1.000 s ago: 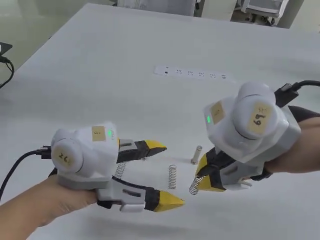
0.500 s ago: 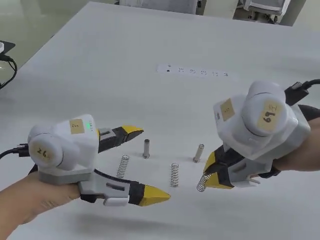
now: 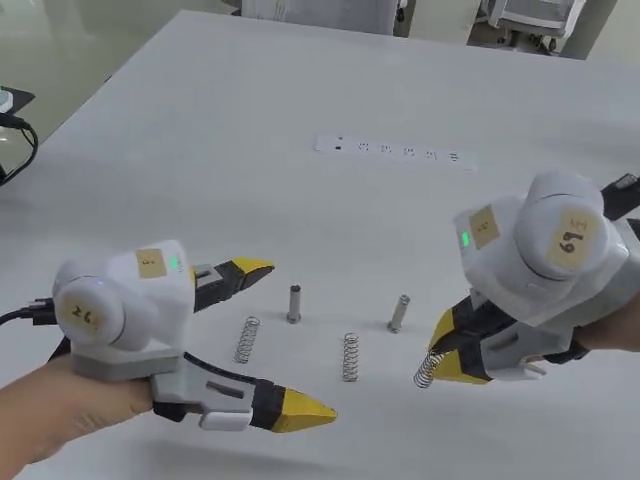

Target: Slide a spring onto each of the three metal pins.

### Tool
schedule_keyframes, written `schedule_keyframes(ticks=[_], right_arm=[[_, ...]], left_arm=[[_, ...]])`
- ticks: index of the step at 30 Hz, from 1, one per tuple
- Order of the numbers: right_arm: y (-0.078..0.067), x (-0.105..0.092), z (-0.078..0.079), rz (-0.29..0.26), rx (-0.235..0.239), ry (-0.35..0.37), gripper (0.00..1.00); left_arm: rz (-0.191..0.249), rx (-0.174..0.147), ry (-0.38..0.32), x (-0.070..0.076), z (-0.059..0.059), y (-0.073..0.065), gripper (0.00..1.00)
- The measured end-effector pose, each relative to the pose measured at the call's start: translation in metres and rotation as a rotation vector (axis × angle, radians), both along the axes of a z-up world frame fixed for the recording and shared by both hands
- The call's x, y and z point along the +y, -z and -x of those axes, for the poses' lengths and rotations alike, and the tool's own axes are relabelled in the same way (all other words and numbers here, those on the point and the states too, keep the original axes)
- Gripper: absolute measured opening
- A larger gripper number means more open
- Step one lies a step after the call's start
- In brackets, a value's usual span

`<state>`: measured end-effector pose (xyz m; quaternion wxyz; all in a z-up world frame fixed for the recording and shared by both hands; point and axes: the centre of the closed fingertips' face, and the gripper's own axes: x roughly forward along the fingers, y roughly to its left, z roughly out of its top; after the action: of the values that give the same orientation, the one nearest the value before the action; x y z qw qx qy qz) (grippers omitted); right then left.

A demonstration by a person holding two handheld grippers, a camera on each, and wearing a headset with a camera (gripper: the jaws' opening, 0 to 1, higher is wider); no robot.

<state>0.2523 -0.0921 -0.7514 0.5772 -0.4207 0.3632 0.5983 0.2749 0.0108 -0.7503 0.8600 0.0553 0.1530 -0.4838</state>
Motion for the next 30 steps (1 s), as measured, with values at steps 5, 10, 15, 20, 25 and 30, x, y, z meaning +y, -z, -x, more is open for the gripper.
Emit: schedule_keyframes(ticks=[5,10,15,20,25,30], right_arm=[[-0.003,-0.009,-0.003,0.006,-0.003,0.009,0.07],[-0.005,-0.018,-0.006,0.01,-0.002,0.03,0.07],[-0.008,-0.024,-0.009,0.008,0.0,0.044,0.07],[-0.012,-0.033,-0.015,0.017,-0.005,0.061,0.07],[-0.016,-0.044,-0.026,0.016,-0.019,0.096,0.07],[-0.015,-0.056,-0.032,0.013,-0.024,0.138,0.07]], left_arm=[[-0.014,0.014,-0.011,0.003,-0.001,0.005,0.98],[-0.016,0.029,-0.022,0.009,-0.001,0.01,0.98],[-0.014,0.028,-0.032,0.011,-0.002,0.008,0.98],[-0.015,0.031,-0.039,0.015,-0.002,0.008,0.98],[-0.008,0.037,-0.043,0.016,0.0,0.008,0.98],[-0.003,0.03,-0.052,0.017,-0.001,0.006,0.98]])
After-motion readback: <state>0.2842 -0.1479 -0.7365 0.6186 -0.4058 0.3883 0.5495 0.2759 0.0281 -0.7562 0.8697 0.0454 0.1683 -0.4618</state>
